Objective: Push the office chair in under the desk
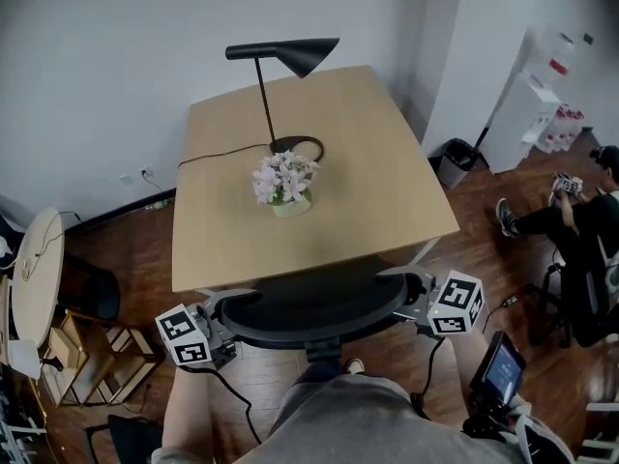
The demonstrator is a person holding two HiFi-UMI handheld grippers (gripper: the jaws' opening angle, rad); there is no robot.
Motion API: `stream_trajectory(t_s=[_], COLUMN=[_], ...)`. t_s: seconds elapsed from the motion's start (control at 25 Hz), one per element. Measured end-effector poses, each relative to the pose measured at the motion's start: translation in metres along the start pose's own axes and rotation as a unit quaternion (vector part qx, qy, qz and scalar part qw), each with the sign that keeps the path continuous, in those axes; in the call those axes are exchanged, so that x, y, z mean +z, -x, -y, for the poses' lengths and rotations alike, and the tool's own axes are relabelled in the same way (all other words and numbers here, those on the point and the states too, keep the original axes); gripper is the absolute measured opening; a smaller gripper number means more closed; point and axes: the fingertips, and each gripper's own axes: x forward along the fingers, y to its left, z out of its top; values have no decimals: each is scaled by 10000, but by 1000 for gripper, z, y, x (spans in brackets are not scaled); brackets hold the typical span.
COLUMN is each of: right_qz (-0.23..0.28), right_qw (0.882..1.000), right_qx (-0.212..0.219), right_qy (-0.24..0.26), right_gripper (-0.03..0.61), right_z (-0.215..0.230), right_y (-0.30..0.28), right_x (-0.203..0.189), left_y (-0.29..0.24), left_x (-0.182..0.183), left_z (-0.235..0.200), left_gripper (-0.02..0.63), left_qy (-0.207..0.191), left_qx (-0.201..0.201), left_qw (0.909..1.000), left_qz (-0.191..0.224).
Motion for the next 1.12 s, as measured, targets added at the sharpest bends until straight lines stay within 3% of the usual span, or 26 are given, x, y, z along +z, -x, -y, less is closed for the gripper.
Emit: stream_trajectory(t_s=[0.2, 0.44, 1.0, 1.04, 1.12], right_qz=[-20, -95, -28, 38, 266], right_qw=[10000, 9995, 9994, 9996, 9996], right_qx=[-33, 296, 334, 260, -15], right_qy=[-22, 58, 131, 104, 50], right_gripper=[206, 199, 201, 213, 303], right_z=[19, 19, 17, 18, 25], right_y=[-8, -10, -10, -10, -5], right_x=[10, 12, 12, 14, 19], left_y=[-5, -9, -7, -4, 8], left_x=[11, 12, 13, 15, 23], left_z=[-20, -17, -17, -18, -24], left_gripper=[166, 156, 166, 179, 232], left_qy=[-13, -22, -80, -99, -166], left_qx=[-128, -390, -243, -135, 252], left_qw=[9999, 9992, 9997, 9998, 9987], left_qz=[-47, -14, 22, 125, 419])
